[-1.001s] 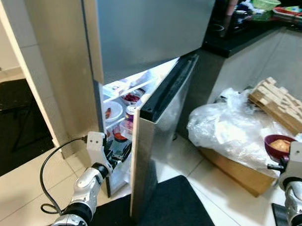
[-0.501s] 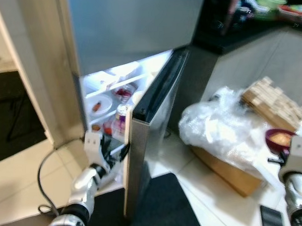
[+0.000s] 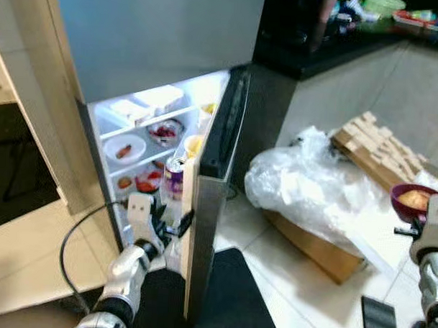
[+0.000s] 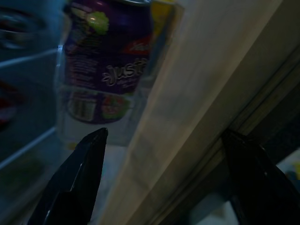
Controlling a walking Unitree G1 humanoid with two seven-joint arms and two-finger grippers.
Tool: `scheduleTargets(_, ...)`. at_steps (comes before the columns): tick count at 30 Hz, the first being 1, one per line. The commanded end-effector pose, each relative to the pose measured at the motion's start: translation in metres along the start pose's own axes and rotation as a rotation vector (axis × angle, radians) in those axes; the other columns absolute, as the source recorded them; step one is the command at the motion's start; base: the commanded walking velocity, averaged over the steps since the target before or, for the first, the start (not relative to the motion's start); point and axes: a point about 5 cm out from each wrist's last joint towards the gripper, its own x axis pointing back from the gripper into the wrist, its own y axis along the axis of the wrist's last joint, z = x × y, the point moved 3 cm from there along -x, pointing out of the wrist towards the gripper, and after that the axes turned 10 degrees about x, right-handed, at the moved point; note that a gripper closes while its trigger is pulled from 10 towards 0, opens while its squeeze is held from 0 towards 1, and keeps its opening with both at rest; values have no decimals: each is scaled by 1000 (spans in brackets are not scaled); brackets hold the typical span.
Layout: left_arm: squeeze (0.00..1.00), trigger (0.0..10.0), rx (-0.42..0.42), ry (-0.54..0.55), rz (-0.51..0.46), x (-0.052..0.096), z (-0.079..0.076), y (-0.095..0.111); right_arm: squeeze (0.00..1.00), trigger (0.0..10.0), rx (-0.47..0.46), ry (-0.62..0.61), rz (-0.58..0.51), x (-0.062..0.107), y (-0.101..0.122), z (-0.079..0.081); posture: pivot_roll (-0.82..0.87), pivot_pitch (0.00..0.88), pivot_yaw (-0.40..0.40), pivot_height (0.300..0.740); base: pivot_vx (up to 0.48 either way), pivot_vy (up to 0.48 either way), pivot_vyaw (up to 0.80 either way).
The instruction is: Restocking fridge
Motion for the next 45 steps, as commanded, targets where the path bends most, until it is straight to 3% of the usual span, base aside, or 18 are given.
scheduleTargets(1, 0, 10000, 17, -1, 9, 0, -2, -3, 0, 10000, -3, -16, -24, -2, 7, -4, -49, 0, -57, 739, 0, 0, 0)
scheduleTargets(13, 0, 10000, 90, -273, 58, -8, -49, -18, 0, 10000, 0, -35, -28, -3, 10, -11, -53, 0, -57, 739, 0, 0, 0)
scheduleTargets(16, 0, 10000, 120, -412, 89, -10, -78, -27, 0, 10000, 0, -45, -32, -3, 11, -14, -54, 0, -57, 739, 0, 0, 0)
scheduleTargets(19, 0, 10000, 123, -423, 92, -10, -81, -28, 0, 10000, 0, -46, -32, -3, 11, -14, -54, 0, -57, 739, 0, 0, 0)
scheduleTargets(25, 0, 10000, 169, -569, 116, -7, -109, -32, 0, 10000, -5, -51, -31, -3, 11, -14, -51, 0, -56, 739, 0, 0, 0)
scheduleTargets(36, 0, 10000, 181, -529, 142, 2, -91, -32, 0, 10000, -8, -54, -30, -3, 11, -14, -49, 0, -57, 739, 0, 0, 0)
scheduleTargets(40, 0, 10000, 177, -467, 274, 24, -68, -55, 0, 10000, -10, -56, -30, -3, 11, -14, -49, 0, -57, 739, 0, 0, 0)
scheduleTargets(42, 0, 10000, 181, -439, 291, 30, -61, -60, 0, 10000, -11, -56, -30, -3, 11, -14, -49, 0, -57, 739, 0, 0, 0)
scheduleTargets(45, 0, 10000, 198, -330, 298, 44, -36, -63, 0, 10000, -12, -57, -29, -3, 10, -14, -49, 0, -57, 739, 0, 0, 0)
